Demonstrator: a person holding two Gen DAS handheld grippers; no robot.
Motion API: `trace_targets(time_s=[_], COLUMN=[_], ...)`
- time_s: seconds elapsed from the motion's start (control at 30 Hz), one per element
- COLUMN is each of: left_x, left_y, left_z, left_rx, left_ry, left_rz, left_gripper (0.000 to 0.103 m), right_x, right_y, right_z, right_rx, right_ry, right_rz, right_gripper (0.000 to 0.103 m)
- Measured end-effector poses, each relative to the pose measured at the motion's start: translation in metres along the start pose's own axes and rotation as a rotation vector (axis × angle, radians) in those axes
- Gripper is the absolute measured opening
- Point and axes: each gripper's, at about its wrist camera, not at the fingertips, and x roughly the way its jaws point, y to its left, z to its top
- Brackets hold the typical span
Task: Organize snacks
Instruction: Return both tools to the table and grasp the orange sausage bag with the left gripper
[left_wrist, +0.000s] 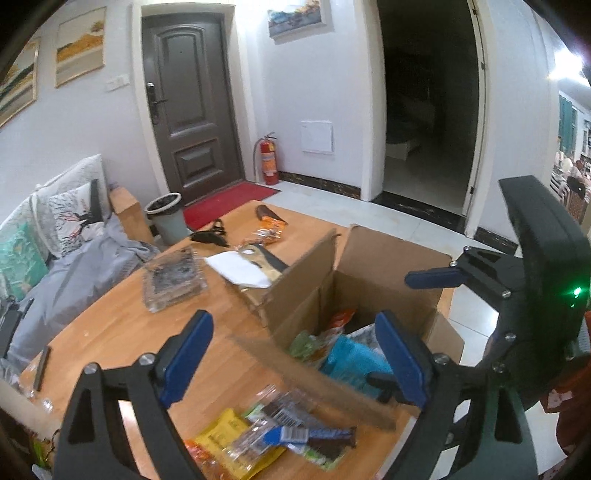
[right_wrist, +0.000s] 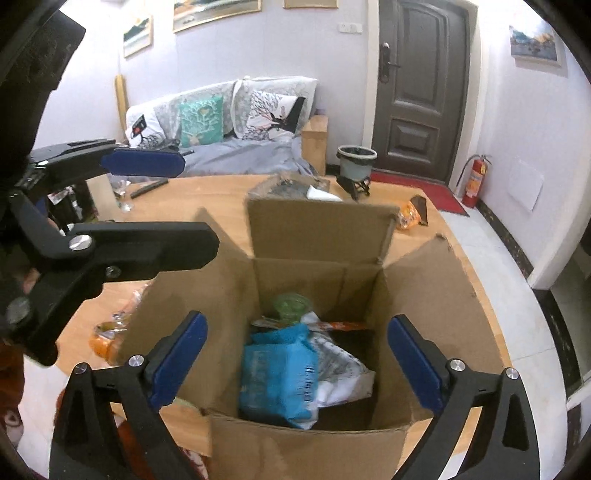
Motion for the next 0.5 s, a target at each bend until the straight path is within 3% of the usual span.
trace_targets(time_s=[0.3, 0.5], left_x=[-0.069, -0.096], left_y=[0.039, 0.068], left_z=[-0.032, -0.072], left_rx=[-0.074, -0.142], left_ry=[-0.043, -0.04], left_rz=[0.08, 0.14], left_gripper=[0.088, 0.088], right_x=[-0.032, -0.03], right_y=[0.069, 0.114], right_z=[0.023, 0.022], right_rx=[-0.081, -0.126], right_ry=[-0.065, -0.062], right_rz=[0.097, 0.193], right_gripper=[0.098, 0.098])
